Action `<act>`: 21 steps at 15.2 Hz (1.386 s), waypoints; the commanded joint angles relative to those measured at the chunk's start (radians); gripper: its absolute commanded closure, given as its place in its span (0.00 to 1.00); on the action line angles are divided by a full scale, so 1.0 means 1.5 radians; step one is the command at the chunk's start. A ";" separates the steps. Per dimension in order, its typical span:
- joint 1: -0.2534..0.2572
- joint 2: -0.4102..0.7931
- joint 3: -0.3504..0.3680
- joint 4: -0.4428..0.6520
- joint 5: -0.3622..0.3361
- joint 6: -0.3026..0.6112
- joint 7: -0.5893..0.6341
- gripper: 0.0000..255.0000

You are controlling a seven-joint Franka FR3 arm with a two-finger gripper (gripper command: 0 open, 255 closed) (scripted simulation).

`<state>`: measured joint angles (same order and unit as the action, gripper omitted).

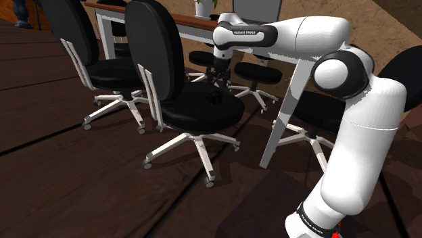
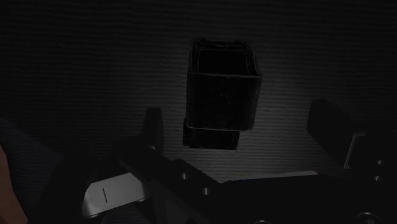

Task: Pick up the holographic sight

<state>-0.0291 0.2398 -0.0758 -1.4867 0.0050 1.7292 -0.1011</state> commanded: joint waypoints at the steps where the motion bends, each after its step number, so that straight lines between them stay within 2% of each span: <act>1: -0.006 0.039 -0.002 0.052 0.006 -0.012 -0.004 0.00; 8: -0.005 0.037 -0.002 -0.020 0.006 0.057 -0.003 0.00; 10: -0.005 0.037 -0.002 -0.020 0.006 0.057 -0.003 0.00; 11: -0.005 0.037 -0.002 -0.020 0.006 0.058 -0.003 1.00; 21: -0.005 0.036 -0.002 -0.011 0.006 0.049 -0.003 1.00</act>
<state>-0.0366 0.2926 -0.0787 -1.5125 0.0132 1.8097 -0.1060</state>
